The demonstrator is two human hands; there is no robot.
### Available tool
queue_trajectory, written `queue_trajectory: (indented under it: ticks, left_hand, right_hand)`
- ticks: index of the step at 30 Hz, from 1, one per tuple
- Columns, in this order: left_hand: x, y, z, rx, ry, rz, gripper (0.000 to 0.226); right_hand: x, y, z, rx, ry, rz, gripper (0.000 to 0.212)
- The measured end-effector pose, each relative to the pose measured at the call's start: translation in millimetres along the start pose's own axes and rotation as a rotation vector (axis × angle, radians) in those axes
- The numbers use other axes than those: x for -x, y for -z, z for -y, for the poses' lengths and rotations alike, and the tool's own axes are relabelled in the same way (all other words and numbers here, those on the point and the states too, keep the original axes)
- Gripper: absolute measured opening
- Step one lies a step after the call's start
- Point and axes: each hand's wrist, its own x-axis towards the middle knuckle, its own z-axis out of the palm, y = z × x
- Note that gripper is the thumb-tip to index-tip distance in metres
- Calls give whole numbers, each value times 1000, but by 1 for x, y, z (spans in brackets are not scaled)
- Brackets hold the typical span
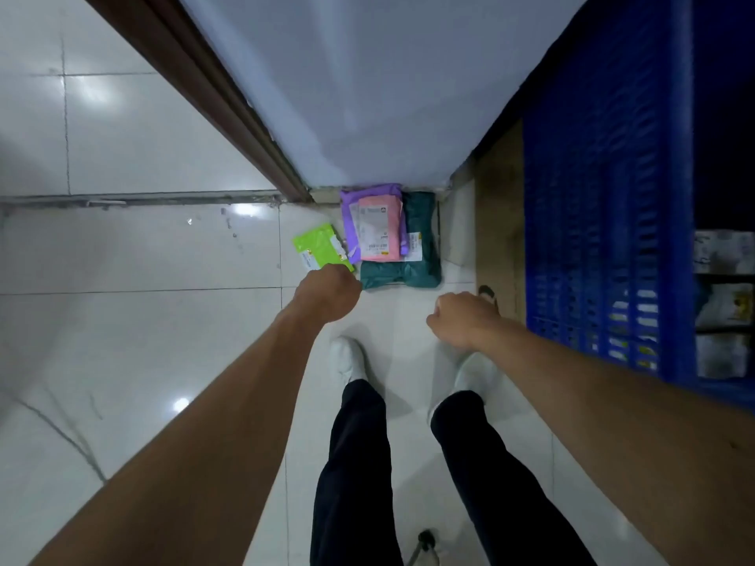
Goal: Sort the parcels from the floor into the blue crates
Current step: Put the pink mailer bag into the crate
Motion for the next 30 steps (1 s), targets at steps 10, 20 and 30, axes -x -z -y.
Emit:
queue_trajectory:
  ticks: [10, 20, 30]
  left_hand:
    - [-169, -105, 25, 148, 18, -1, 32]
    - [-291, -148, 44, 254, 2, -112, 33]
    - [-301, -137, 40, 310, -35, -144, 27]
  right_hand:
    - [-193, -53, -14, -129, -18, -37, 18]
    - [-308, -86, -13, -399, -54, -204, 21]
    - [-323, -80, 11, -1020, -117, -104, 22]
